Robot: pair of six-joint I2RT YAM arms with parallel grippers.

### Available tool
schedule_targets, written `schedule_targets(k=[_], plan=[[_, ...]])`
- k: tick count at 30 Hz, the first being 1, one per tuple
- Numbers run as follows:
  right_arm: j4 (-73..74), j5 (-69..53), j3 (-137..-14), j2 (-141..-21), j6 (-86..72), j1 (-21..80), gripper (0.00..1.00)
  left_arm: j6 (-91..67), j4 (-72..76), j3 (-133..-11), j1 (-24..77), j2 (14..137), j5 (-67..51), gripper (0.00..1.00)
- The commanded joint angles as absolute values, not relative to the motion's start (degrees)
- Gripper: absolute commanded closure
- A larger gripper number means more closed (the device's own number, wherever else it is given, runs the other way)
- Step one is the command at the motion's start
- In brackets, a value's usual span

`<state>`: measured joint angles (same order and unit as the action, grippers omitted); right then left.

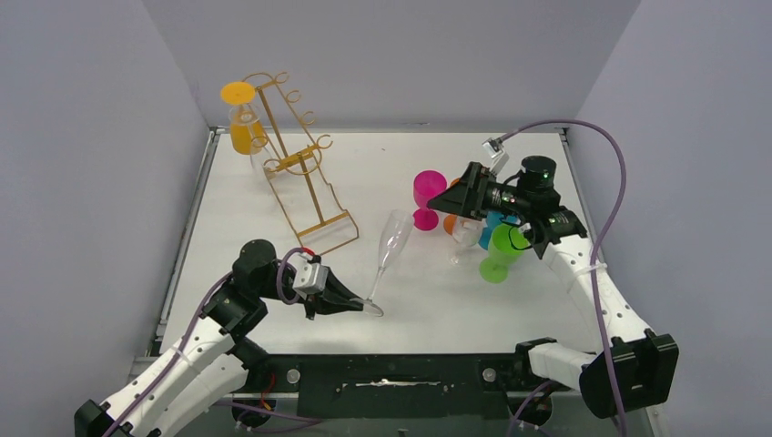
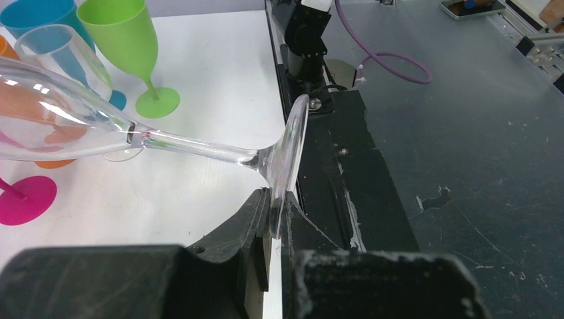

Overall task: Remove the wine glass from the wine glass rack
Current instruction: Place the wine glass at the center of the board.

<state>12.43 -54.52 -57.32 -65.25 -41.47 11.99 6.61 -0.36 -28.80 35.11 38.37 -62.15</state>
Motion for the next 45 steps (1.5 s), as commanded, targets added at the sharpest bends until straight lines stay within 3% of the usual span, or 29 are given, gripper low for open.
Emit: schedule_targets(k=[1,15,20,26,32,37,41,43,45], plan=[[11.8,-59.2,-61.4,-69.8,-40.9,14.6,0.25,5.0,7.1,-28.9,34.9,36.7,-65.8,1.0],[9.2,-64.6,-65.8,-75.4,-39.8,21.6,0.31,2.6,8.1,-27.8,34.7,34.8,-67.3,1.0],[6.6,-69.2,-64.8,-75.3,-41.8,23.2,0.43,3.5,7.9,-28.0,34.7,35.1,-67.2,1.0],[4.1,-75.3,-62.6,-74.8,-43.0,24.5,0.51,7.6,3.8,-29.6,34.2,36.1,-68.7,1.0],[5.2,-78.6,-62.2,-75.0,-42.8,26.9,0.44,20.5,-10.6,-34.2,28.8,38.4,-67.5,1.0],[8.0,-78.1,-61.7,-74.9,-40.4,28.3,0.57,32.7,-23.3,-38.2,21.5,41.6,-68.4,1.0],[8.4,-78.1,-61.3,-74.2,-39.9,29.5,0.44,36.8,-25.7,-39.9,19.1,43.2,-68.6,1.0],[8.5,-78.0,-61.3,-74.1,-39.9,30.1,0.44,36.6,-24.7,-39.9,18.7,43.5,-69.1,1.0],[8.5,-78.1,-61.2,-74.0,-39.6,30.9,0.5,36.4,-24.0,-39.7,18.5,43.7,-69.1,1.0]])
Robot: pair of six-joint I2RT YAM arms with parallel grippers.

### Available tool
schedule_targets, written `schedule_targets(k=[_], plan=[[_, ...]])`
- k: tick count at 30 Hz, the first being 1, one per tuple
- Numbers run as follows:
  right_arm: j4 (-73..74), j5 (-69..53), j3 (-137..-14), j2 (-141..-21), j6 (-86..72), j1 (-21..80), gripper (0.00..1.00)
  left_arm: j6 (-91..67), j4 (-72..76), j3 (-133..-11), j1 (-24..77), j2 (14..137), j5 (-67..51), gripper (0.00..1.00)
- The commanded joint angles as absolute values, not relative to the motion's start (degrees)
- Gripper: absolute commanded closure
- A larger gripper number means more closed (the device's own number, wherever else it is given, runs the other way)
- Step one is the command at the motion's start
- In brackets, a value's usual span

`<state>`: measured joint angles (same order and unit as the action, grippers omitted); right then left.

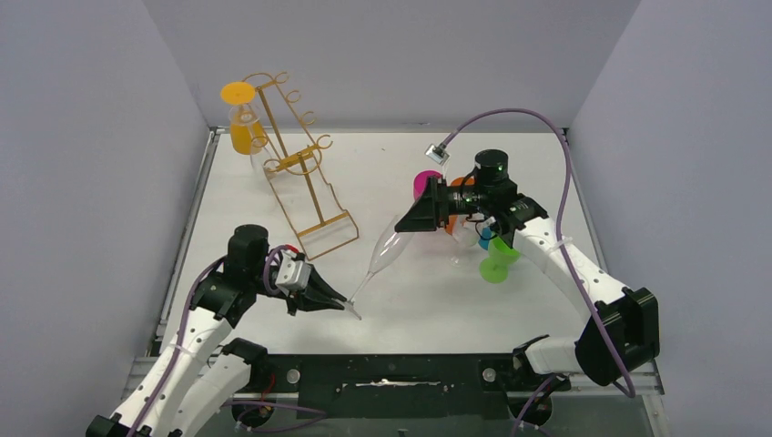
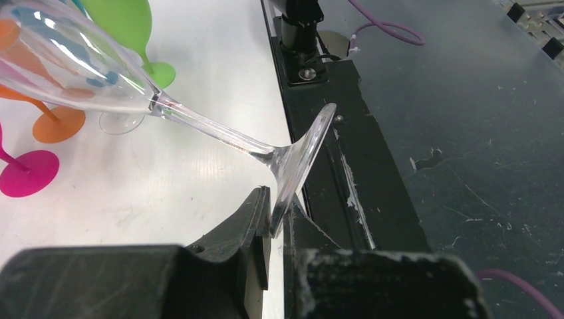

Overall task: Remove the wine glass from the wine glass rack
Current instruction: Place the wine glass at the center of the board.

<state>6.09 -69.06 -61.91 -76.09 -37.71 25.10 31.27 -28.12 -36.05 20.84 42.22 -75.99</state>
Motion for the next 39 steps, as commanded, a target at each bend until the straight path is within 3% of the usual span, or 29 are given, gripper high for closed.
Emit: schedule_targets(k=[1,4,5,8,13,17,21,31,35,39], plan=[[8.6,-77.9,-61.1,-73.8,-39.6,31.4,0.55,35.7,-23.7,-39.6,18.4,43.7,-68.7,1.0],[9.5,-77.2,-60.4,-73.6,-38.9,31.8,0.8,34.9,-24.4,-40.3,18.3,43.7,-64.8,1.0],[9.4,-76.8,-59.9,-73.3,-39.0,31.9,0.81,36.7,-25.9,-40.8,18.3,43.7,-63.5,1.0],[9.2,-75.8,-59.1,-72.6,-39.4,32.2,0.72,38.6,-26.8,-40.9,18.2,43.1,-60.6,1.0],[6.0,-74.9,-58.4,-71.3,-41.2,33.3,0.69,35.2,-21.4,-39.2,18.1,42.6,-60.4,1.0],[6.2,-72.9,-58.2,-70.6,-40.2,34.0,0.96,33.8,-19.9,-38.8,18.1,42.5,-60.7,1.0],[7.8,-69.2,-58.3,-70.1,-38.4,33.8,1.0,32.8,-20.0,-39.1,18.2,42.2,-61.1,1.0],[12.5,-63.3,-61.0,-68.7,-33.6,33.2,1.0,28.8,-21.0,-37.9,18.1,39.3,-66.3,0.74],[16.6,-60.2,-63.0,-68.1,-31.3,33.2,1.0,28.9,-22.3,-35.3,18.1,38.1,-64.6,0.57],[21.4,-56.7,-65.0,-67.2,-28.4,33.3,1.0,28.2,-22.7,-34.0,18.1,36.6,-63.3,0.51]])
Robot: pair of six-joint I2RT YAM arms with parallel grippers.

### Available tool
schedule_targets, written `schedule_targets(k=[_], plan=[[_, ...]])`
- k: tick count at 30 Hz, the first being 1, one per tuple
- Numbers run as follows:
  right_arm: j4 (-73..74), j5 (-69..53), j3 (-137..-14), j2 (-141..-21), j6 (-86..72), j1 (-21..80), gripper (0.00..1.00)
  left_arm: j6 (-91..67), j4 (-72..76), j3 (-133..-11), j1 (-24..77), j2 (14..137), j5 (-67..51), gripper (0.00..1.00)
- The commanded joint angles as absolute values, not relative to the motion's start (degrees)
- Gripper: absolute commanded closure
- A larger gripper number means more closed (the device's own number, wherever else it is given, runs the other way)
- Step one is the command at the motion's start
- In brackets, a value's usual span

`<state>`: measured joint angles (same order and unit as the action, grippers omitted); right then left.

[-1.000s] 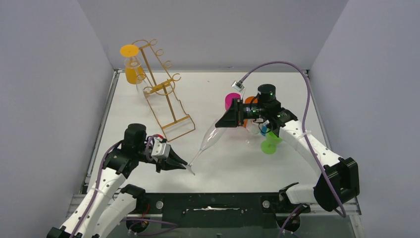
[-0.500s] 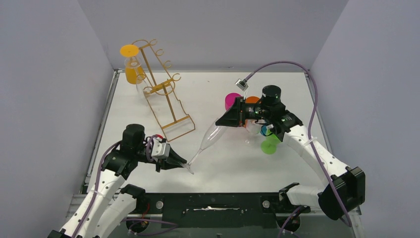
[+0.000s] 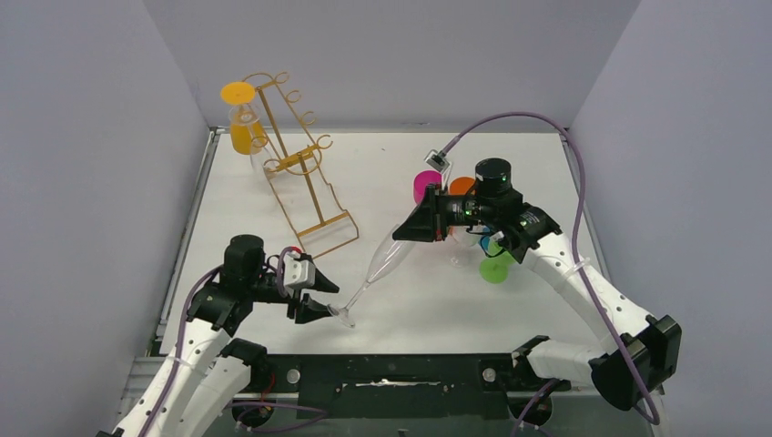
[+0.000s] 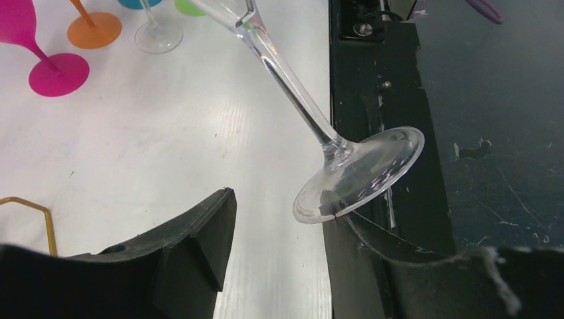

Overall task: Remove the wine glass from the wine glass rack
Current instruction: Place the wine glass at the center of the board.

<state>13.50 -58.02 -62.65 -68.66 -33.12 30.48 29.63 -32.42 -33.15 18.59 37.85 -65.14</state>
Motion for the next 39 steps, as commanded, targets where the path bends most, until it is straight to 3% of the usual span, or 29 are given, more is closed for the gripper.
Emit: schedule_targets(k=[1,7,16,24,32,39], plan=[[21.9,-55.8,-65.2,-66.8,-28.3,33.2,1.0,28.0,-22.8,-34.0,18.1,36.3,-63.1,0.5],[25.0,-51.8,-67.2,-65.1,-27.7,33.1,1.0,29.3,-27.0,-34.4,18.2,36.1,-62.5,0.4],[24.7,-46.9,-68.2,-63.6,-29.4,33.3,1.0,30.1,-27.6,-33.3,18.1,36.0,-62.8,0.37],[33.4,-28.5,-70.5,-66.0,-27.5,34.6,1.0,27.1,-24.8,-32.9,18.2,34.4,-60.7,0.36],[36.2,7.6,-72.9,-69.9,-24.1,48.2,1.0,1.6,-2.1,-26.6,18.2,25.2,-35.1,0.26],[38.6,18.6,-75.1,-74.9,-23.5,51.3,1.0,-12.9,-3.5,-28.9,18.1,22.9,-8.5,0.2]])
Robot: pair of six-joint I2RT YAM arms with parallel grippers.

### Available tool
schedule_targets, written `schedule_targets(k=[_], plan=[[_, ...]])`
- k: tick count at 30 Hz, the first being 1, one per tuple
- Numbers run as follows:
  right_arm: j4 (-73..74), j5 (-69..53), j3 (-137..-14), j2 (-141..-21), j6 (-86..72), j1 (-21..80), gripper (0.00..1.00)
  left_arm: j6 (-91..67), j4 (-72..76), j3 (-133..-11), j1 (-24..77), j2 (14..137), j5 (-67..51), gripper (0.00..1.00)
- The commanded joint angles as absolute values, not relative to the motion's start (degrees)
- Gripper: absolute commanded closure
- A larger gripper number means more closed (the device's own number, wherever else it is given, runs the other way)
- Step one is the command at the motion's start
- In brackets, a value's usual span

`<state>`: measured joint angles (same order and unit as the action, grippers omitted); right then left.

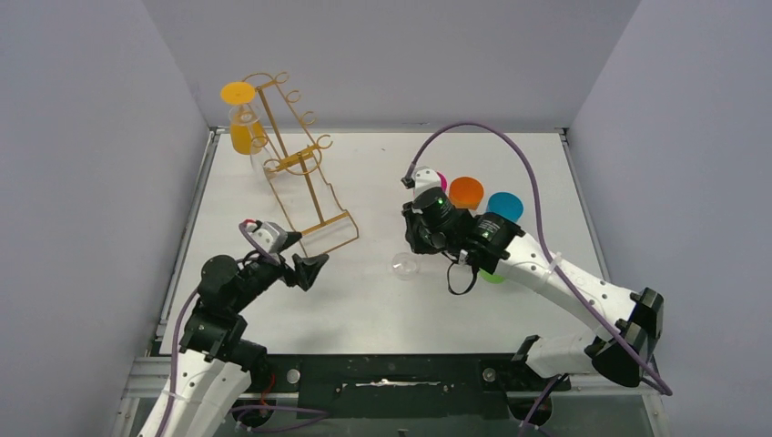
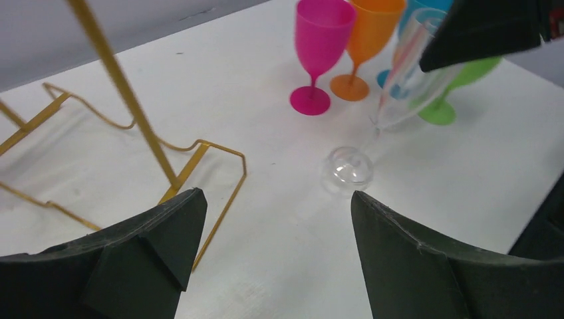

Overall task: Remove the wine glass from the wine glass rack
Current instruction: Place the wine glass at the center of the board.

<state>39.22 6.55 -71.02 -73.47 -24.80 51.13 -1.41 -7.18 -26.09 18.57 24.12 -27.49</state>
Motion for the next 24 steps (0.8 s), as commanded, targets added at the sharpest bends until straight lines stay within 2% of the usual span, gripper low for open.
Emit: schedule_targets(k=[1,3,4,10,13,17,24], plan=[[38.7,19.2,-75.3,-75.4,-23.5,51.4,1.0,-13.6,-4.9,-29.7,18.1,22.6,-7.3,0.15],[38.7,19.3,-75.8,-76.3,-23.3,51.4,1.0,-13.8,-8.8,-31.7,18.1,22.5,-6.2,0.03],[38.7,19.5,-76.2,-76.6,-23.1,51.4,1.0,-12.6,-10.9,-33.3,18.1,22.7,-6.7,0.02],[38.0,21.2,-75.8,-76.2,-24.5,50.7,1.0,-14.0,-19.5,-37.4,18.1,26.1,-1.2,0.02],[37.4,17.5,-75.4,-75.8,-26.6,47.6,1.0,-15.2,-20.8,-39.5,18.2,28.4,0.2,0.02],[36.9,12.5,-74.3,-75.4,-28.4,42.7,1.0,-17.1,-21.4,-40.4,18.2,31.6,-0.1,0.02],[37.5,10.4,-74.4,-76.5,-27.2,41.7,1.0,-17.5,-21.4,-40.3,18.1,33.1,-1.3,0.02]])
